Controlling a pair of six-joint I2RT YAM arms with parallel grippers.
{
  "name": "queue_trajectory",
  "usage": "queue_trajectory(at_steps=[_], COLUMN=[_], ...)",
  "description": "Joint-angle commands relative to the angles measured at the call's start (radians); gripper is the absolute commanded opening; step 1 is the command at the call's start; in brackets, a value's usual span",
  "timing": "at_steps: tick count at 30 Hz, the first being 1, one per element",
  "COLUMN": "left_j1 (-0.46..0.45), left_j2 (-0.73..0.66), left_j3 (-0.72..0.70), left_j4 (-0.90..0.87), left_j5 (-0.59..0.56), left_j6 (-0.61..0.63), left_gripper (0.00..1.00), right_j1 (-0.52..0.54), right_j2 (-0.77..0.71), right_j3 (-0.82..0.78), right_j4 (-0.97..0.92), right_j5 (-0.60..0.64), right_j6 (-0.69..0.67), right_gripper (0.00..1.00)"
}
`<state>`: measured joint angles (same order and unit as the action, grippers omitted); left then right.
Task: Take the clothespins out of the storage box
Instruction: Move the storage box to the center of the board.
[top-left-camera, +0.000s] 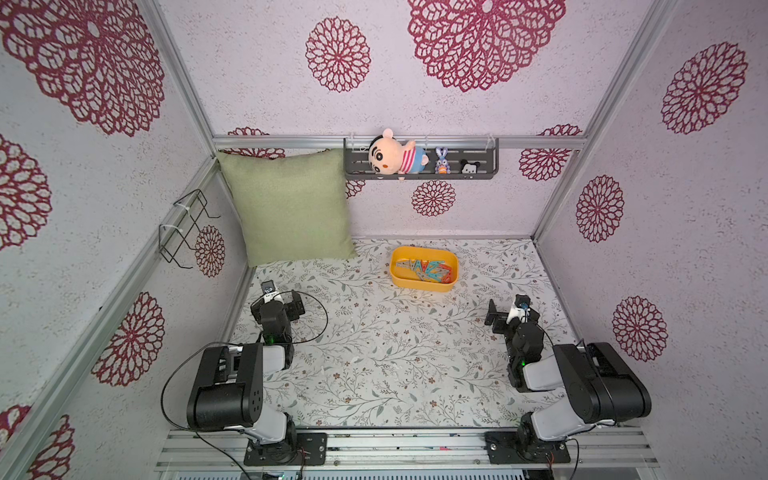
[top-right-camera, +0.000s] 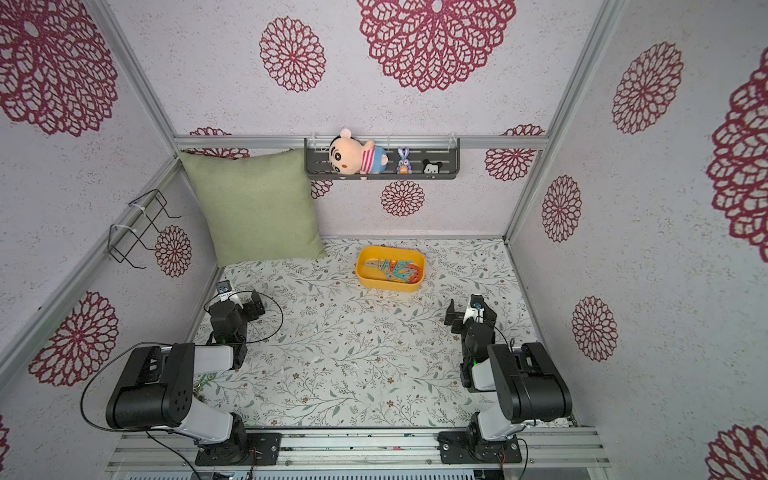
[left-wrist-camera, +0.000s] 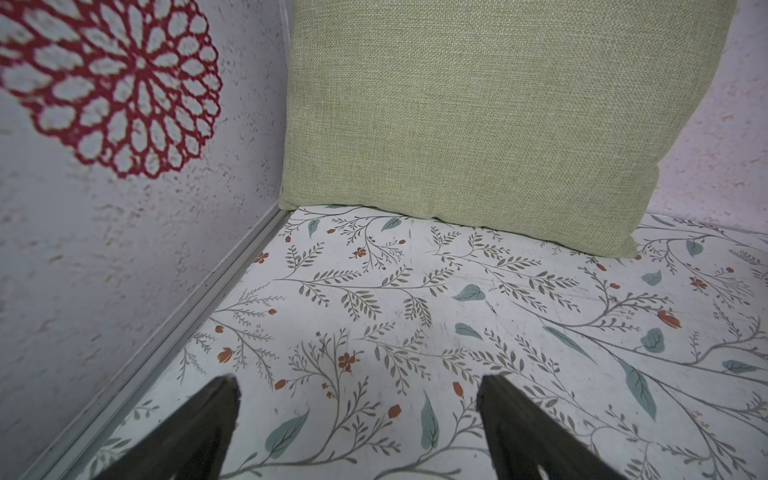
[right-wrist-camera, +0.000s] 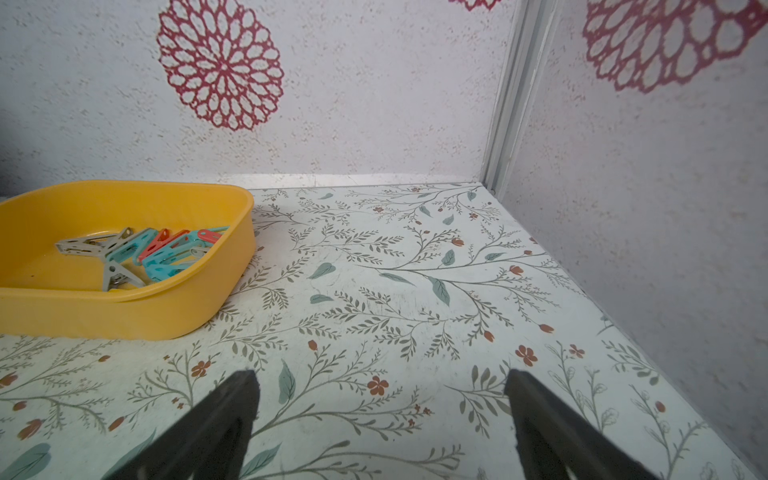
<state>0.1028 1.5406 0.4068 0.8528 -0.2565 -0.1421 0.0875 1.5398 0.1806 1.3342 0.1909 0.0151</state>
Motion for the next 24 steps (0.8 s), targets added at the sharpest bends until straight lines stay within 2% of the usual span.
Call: queue_trajectory(at_steps=[1,3,4,5,6,7,10,14,17,19,21,24], left_j1=[0.003,0.004,0.007,0.009,0.009,0.011,0.011,0.011,0.012,0.012,0.011,0.011], left_j2=[0.011,-0.013,-0.071,-0.140,-0.217,-0.273,-0.311,-0.220,-0.142,-0.122,-0.127,-0.172], left_j3=[0.021,0.000,-0.001,0.023,0.085,0.172,0.408,0.731,0.884,0.913,0.908,0.819], left_j4=[0.014,0.044,-0.006,-0.131,-0.359,-0.560,-1.024,-1.589,-1.864,-1.932,-1.947,-1.835], left_j5=[0.008,0.032,0.037,0.044,0.062,0.088,0.218,0.369,0.477,0.528,0.594,0.641], left_j6=[0.007,0.016,0.016,0.025,0.039,0.056,0.139,0.170,0.186,0.182,0.194,0.180], left_gripper=[0.97,0.97,0.97,0.97,0.97,0.97,0.97,0.98,0.97,0.98,0.98,0.97], right_j1=[-0.002,0.028,0.056,0.073,0.074,0.076,0.068,0.035,-0.018,-0.020,-0.015,0.006], right_j2=[-0.017,-0.112,-0.187,-0.254,-0.338,-0.396,-0.511,-0.601,-0.611,-0.542,-0.413,-0.175], right_j3=[0.007,-0.018,-0.012,0.009,0.048,0.084,0.175,0.233,0.288,0.399,0.536,0.756], right_j4=[0.045,0.011,-0.077,-0.204,-0.415,-0.563,-0.898,-1.025,-1.031,-1.130,-1.247,-1.450], right_j5=[0.026,0.078,0.158,0.246,0.319,0.358,0.371,0.159,-0.025,-0.071,-0.182,-0.334], right_j6=[-0.022,-0.042,-0.029,0.027,0.148,0.190,0.320,0.419,0.480,0.509,0.496,0.472], right_gripper=[0.99,0.99,0.99,0.99,0.99,0.99,0.99,0.99,0.99,0.99,0.99,0.98])
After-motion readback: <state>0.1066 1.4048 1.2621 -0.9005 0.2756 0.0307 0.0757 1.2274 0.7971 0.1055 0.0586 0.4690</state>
